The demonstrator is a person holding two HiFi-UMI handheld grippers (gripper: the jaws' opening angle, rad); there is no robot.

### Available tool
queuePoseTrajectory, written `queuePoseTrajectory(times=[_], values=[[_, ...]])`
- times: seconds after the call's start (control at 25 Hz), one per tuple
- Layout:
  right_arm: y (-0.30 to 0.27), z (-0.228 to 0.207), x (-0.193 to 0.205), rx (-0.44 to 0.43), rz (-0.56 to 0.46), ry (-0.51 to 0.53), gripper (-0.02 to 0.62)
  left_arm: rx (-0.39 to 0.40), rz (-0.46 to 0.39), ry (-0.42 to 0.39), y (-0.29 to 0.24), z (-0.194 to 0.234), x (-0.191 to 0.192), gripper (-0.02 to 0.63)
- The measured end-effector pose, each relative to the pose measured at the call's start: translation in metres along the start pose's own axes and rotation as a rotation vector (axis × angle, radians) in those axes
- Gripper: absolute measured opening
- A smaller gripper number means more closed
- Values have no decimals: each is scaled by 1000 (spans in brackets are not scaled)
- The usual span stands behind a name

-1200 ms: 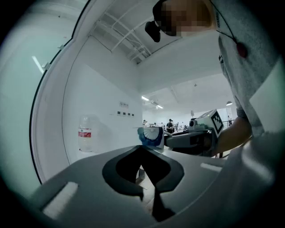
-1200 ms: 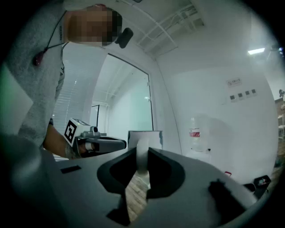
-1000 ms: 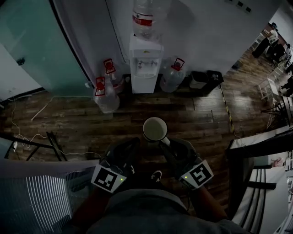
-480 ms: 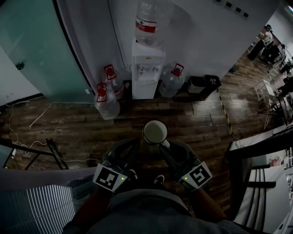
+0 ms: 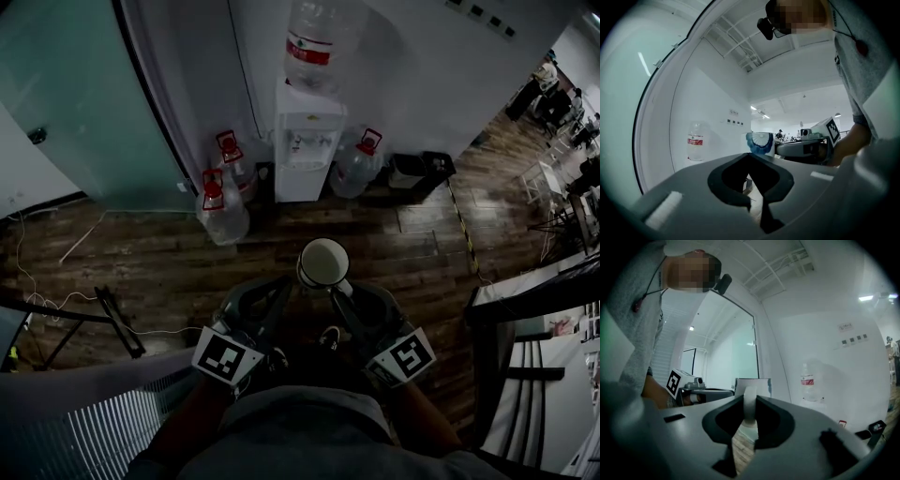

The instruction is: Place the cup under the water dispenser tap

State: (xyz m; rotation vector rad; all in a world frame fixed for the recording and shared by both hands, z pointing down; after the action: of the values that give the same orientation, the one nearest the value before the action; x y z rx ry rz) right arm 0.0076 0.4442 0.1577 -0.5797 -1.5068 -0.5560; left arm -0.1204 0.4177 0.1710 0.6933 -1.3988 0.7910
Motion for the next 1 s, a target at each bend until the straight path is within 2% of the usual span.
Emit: queuePoseTrajectory(times=[0.12,0.32,0.6,1.0], values=[[-12,-9,2,2,-24,11,63,-3,0,6,-7,13,3,6],[-30,-37,8,2,-4,20,63,-13,0,-1,-30,35,5,6],[-60,-95,13,-30,7,2,63,-52,7,-17,-80,69,3,6],[-98,-187,20,-87,18,-14,63,-131,34,21,-157,118,8,6]])
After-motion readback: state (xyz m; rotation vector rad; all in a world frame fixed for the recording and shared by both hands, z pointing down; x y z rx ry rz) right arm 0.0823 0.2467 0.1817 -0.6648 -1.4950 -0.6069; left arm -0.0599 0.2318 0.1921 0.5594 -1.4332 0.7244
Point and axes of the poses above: the fingertips, and each gripper's own axes: y backward along the fingers, z to its left, x out of its underside, the point moved 4 cm from there along y, backward along the fingers, and after that the axes turned 1 degree about x, right-handed, at the moved point
